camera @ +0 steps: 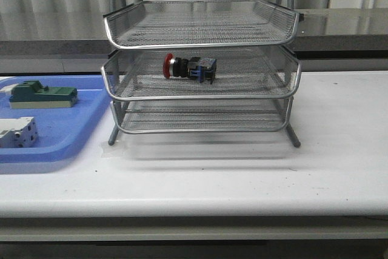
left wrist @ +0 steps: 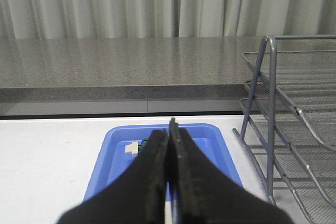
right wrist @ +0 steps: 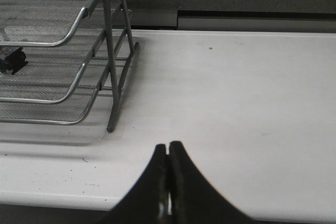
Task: Place button on rack with both arms
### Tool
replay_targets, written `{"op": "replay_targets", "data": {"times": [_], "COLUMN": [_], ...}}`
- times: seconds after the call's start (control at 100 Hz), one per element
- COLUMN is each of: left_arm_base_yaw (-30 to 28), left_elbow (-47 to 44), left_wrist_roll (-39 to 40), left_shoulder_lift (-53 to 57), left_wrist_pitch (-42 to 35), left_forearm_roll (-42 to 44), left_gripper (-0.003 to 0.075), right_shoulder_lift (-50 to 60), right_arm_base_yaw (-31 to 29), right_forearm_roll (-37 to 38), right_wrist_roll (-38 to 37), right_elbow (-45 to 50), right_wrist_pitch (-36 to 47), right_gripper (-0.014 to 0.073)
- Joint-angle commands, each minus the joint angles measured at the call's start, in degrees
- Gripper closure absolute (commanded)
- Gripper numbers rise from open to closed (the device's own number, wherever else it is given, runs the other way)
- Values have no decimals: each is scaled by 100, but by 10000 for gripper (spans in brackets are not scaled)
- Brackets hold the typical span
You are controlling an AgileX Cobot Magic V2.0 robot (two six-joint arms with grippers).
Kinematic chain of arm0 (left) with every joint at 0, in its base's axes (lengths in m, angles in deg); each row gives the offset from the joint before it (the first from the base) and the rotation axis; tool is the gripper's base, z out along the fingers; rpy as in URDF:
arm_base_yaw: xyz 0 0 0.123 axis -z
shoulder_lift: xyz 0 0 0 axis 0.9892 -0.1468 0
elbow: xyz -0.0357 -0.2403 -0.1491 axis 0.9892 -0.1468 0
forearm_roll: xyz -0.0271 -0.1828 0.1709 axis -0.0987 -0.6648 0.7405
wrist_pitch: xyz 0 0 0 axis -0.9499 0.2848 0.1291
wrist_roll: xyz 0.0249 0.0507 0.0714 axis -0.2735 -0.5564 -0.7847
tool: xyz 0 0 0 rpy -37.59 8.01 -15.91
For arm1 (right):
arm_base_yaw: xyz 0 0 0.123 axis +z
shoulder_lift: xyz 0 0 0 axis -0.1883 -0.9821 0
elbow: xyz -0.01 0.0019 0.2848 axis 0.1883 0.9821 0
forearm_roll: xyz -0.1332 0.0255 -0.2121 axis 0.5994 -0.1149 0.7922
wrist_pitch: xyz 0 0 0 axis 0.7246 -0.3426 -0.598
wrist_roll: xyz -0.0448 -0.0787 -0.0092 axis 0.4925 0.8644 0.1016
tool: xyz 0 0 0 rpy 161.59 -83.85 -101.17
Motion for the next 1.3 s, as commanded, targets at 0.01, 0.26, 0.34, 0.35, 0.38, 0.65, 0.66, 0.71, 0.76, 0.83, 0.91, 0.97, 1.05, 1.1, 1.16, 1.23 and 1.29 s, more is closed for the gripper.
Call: {"op": "replay_targets", "data": {"times": [0.01, 0.26, 0.34, 0.35, 0.38, 0.65, 0.66, 0.71, 0.76, 0.83, 0.91, 0.97, 1.05, 1.1, 1.16, 1.23, 1.29], "left_arm_base_yaw": [-16, -16, -16, -16, -16, -16, -16, -16, -16, -16, -16, -16, -16, -16, -16, -16, -16], "left_elbow": [173, 173, 173, 173, 173, 173, 173, 173, 173, 173, 173, 173, 173, 173, 173, 173, 173], "left_wrist_roll": [43, 43, 43, 43, 43, 43, 43, 43, 43, 43, 43, 43, 43, 43, 43, 43, 43], "left_shoulder_lift": [-8, -8, -8, -8, -8, -8, -8, -8, -8, -8, -8, -8, -8, -8, -8, -8, -8], "left_wrist_pitch": [-403, -403, -403, -403, -403, -403, -403, -403, -403, -403, -403, -403, -403, -403, -403, -403, -403], "left_forearm_roll": [-31, -31, -31, -31, -31, -31, -31, -31, -31, -31, -31, -31, -31, -31, -31, -31, -31], "left_gripper": [740, 740, 740, 740, 740, 740, 740, 740, 740, 740, 740, 740, 740, 740, 740, 740, 740], "right_shoulder_lift": [289, 1021, 1232, 1251, 1337, 1373, 1373, 1373, 1373, 1373, 1373, 1373, 1373, 1373, 1373, 1373, 1373], "right_arm_base_yaw": [144, 294, 294, 294, 294, 294, 294, 294, 294, 294, 294, 294, 294, 294, 294, 294, 294], "right_forearm_roll": [315, 297, 298, 298, 298, 286, 286, 286, 286, 286, 286, 286, 286, 286, 286, 286, 286], "right_wrist_roll": [-377, -377, -377, -377, -377, -377, -377, -377, -377, -377, -377, -377, -377, -377, -377, -377, -377], "right_elbow": [224, 1081, 1244, 1257, 1302, 1448, 1448, 1448, 1448, 1448, 1448, 1448, 1448, 1448, 1448, 1448, 1448], "right_wrist_pitch": [816, 1350, 1431, 1432, 1453, 1541, 1541, 1534, 1520, 1520, 1520, 1520, 1520, 1520, 1520, 1520, 1520], "right_gripper": [654, 654, 654, 654, 654, 654, 654, 654, 654, 654, 654, 654, 654, 654, 654, 654, 654]}}
